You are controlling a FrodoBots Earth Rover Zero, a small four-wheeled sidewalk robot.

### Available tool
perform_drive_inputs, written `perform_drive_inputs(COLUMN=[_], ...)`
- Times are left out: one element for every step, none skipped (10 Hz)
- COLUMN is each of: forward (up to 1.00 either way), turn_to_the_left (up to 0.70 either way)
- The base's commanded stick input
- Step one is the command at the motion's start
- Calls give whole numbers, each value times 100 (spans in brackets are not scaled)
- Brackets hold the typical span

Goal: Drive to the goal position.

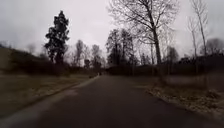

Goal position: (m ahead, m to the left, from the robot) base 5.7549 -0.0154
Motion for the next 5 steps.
perform_drive_inputs(forward=[45, 45, 45, 45, 45], turn_to_the_left=[0, 0, 0, 0, 2])
